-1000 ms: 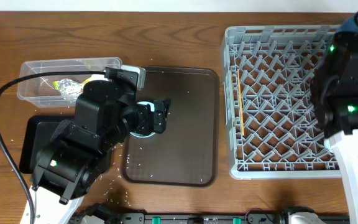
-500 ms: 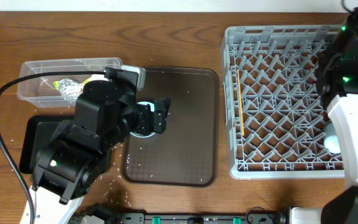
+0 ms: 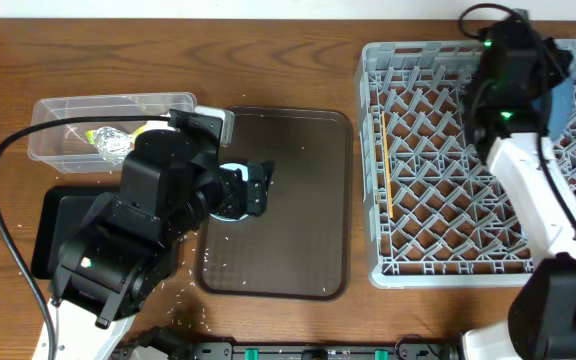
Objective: Sort waste into correct bins and load items into the dishwasher rack
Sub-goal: 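Carry blue plate with right gripper and stand it in the rack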
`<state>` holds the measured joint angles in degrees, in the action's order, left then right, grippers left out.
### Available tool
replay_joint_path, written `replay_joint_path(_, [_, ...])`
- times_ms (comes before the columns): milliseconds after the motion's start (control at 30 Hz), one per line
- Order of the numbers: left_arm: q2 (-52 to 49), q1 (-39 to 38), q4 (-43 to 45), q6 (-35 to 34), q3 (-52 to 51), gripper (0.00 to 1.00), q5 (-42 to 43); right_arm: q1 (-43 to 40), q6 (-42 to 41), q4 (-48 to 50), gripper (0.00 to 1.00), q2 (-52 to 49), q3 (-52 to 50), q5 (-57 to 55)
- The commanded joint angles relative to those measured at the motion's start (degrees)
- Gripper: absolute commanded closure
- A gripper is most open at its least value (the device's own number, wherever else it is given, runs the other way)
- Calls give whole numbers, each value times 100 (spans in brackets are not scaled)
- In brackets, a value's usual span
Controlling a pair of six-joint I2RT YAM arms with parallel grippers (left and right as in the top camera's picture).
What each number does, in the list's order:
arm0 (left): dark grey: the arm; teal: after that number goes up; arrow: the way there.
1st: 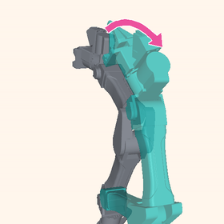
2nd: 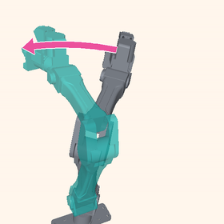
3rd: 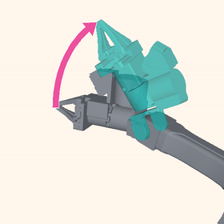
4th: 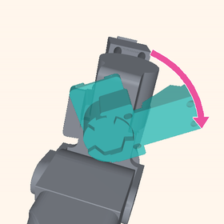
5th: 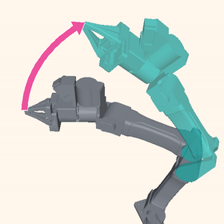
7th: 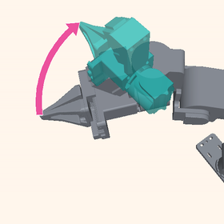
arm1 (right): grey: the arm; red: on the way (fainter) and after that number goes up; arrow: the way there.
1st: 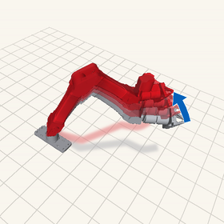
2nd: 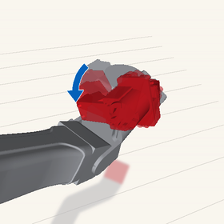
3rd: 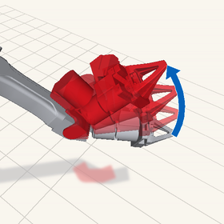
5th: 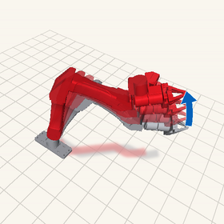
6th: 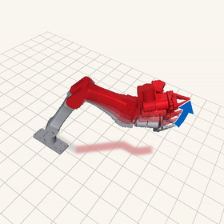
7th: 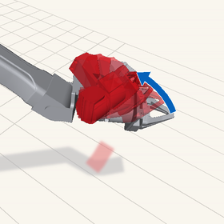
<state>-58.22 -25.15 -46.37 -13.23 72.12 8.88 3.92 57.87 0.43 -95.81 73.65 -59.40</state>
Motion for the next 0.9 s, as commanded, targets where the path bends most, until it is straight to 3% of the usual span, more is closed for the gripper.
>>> replay_joint_path(0, [24,-2,-59,55,125,2,33,149,-291,26,99,-96,52,-313])
replay_joint_path(300, [24,-2,-92,57,125,2,33,179,-625,-46,99,-181,52,-636])
replay_joint_path(600, [24,-2,-144,55,125,2,35,400,-1432,-1049,98,-181,48,-352])
replay_joint_path(633, [24,-2,-177,57,125,2,33,402,-1429,-1038,81,-181,48,-361])
replay_joint_path(667, [24,-2,-210,55,125,2,35,402,-1432,-1010,57,-181,48,-365])
replay_joint_path(700, [24,-2,-234,55,125,2,33,404,-1429,-992,43,-181,50,-380])
replay_joint_path(767, [24,-2,-269,55,125,2,33,404,-1434,-1010,36,-181,48,-380])
replay_joint_path(867, [24,-2,-284,55,125,2,33,428,-1429,-1032,34,-181,50,-378])
